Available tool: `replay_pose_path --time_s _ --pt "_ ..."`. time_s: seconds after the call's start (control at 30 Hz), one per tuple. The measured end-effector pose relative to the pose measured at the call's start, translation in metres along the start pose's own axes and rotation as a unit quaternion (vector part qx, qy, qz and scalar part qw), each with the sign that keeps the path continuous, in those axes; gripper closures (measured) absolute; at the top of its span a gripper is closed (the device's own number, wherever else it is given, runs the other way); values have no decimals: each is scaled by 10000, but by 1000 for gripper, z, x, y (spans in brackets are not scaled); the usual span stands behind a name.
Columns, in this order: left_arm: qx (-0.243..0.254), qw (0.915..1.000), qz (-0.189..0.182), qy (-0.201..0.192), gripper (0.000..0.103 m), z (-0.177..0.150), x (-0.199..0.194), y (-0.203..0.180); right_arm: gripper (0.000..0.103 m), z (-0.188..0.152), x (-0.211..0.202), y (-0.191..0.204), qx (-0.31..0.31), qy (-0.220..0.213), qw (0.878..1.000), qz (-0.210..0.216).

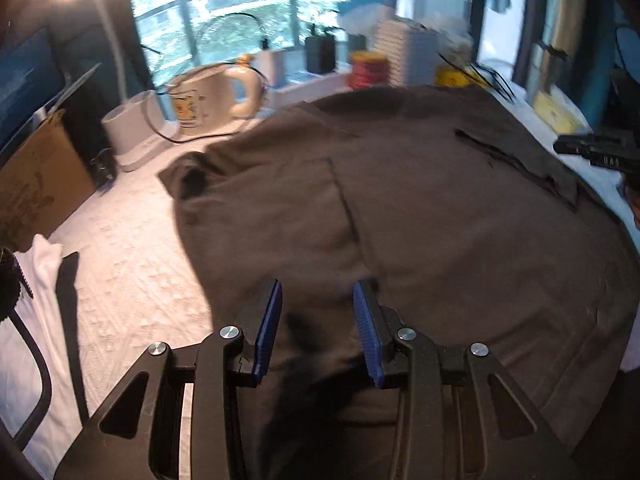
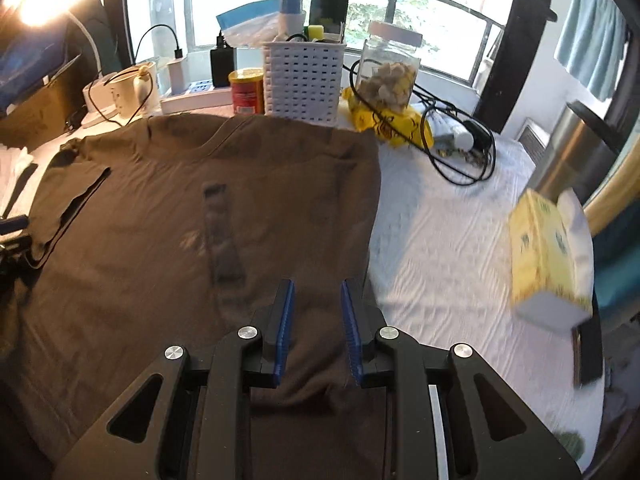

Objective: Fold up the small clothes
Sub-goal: 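Open the left tool and move both tools toward the shirt hem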

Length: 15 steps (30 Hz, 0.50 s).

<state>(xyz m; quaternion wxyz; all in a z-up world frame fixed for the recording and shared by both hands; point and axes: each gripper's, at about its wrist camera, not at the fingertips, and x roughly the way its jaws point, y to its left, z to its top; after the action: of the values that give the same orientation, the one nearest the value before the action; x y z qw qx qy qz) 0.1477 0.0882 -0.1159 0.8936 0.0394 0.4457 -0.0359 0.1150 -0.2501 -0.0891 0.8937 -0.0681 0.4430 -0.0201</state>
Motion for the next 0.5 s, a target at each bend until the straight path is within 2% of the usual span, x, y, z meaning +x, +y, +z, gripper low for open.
replay_pose_path --time_s 0.2,0.33,0.5 --pt "301 9991 -245 168 66 -16 3 -19 77 -22 0 4 159 127 9998 75" --pt "292 9990 -311 137 66 -25 -3 -24 77 -34 3 7 191 265 9994 123" --pt "212 9989 -421 39 66 -32 -14 -26 77 -42 -6 11 187 230 9995 106"
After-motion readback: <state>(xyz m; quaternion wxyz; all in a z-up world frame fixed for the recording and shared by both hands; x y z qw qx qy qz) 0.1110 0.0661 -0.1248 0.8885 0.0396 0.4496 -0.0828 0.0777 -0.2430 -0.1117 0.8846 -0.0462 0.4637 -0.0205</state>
